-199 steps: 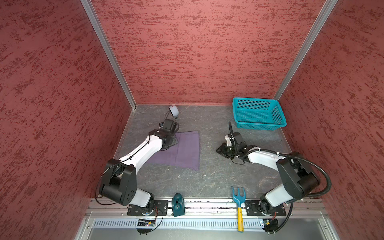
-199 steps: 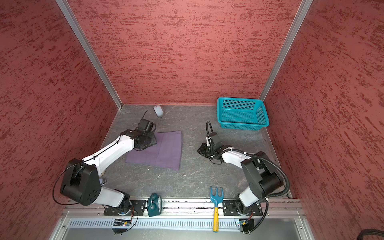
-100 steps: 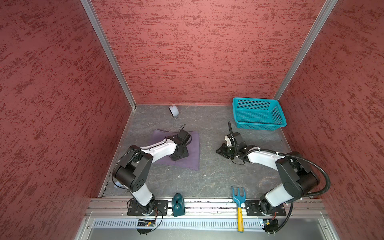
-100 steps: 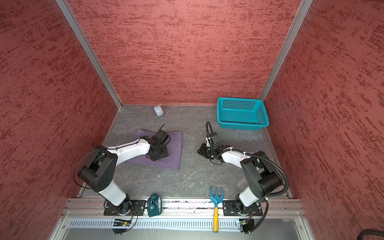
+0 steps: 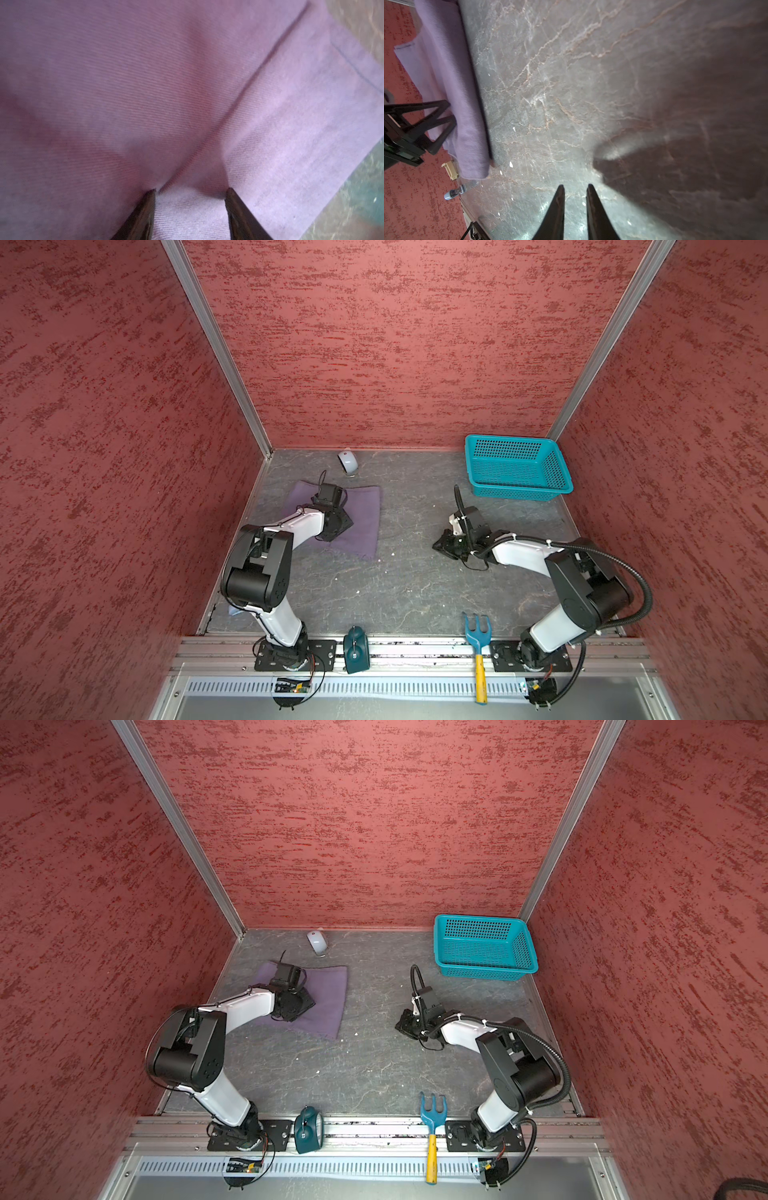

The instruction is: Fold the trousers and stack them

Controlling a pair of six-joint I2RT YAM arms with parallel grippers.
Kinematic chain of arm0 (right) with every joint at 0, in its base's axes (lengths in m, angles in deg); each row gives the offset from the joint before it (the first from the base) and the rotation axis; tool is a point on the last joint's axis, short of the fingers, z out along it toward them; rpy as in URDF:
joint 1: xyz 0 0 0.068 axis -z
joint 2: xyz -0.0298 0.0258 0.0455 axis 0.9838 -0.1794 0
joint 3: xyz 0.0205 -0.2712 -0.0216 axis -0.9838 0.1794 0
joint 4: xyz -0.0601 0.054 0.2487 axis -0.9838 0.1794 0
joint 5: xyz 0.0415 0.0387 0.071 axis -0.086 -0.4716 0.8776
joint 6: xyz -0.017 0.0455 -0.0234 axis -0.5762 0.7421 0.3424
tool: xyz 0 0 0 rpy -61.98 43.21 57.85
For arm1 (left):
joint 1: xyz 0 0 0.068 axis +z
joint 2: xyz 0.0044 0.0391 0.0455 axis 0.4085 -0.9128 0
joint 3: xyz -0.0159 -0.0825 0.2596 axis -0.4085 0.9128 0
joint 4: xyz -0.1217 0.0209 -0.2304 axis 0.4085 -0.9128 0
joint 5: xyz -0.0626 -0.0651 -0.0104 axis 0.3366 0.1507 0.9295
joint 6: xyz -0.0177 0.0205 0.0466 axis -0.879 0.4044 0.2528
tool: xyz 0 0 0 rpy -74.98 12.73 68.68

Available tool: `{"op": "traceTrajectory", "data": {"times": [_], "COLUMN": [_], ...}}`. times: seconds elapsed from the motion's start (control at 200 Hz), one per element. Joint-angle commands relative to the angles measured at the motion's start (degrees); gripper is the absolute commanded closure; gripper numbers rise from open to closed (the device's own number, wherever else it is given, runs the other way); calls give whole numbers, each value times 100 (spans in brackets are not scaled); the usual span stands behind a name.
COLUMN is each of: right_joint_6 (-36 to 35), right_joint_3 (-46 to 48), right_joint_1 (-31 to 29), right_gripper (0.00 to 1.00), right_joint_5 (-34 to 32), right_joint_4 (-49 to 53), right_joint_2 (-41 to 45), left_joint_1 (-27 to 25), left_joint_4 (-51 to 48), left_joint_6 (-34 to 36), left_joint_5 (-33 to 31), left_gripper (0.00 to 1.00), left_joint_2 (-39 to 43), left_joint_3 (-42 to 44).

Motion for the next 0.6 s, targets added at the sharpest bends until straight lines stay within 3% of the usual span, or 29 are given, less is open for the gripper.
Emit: {"op": "traceTrajectory", "data": {"times": [0.0, 0.346, 0.471, 0.596], "right_joint_6": [-23, -63, -73, -72], "right_joint_3": [-161, -266, -320, -352], "right_joint_1": [-15, -28, -24, -21], "right_gripper": [79, 79, 79, 79], "right_joint_5": [9, 36, 65, 100], "right_joint_4": [48, 103, 99, 63], "right_joint_2": [-126, -273, -310, -363], "left_joint_1": [286, 942, 656, -47], "left_joint_4": [-191, -34, -216, -461], "left_joint_6": [274, 191, 149, 348], "left_joint_5": [-298, -267, -158, -315], "left_gripper": [45, 45, 45, 43], "left_joint_2": [-281, -136, 325, 838], "left_joint_3": [23, 268, 228, -30]}}
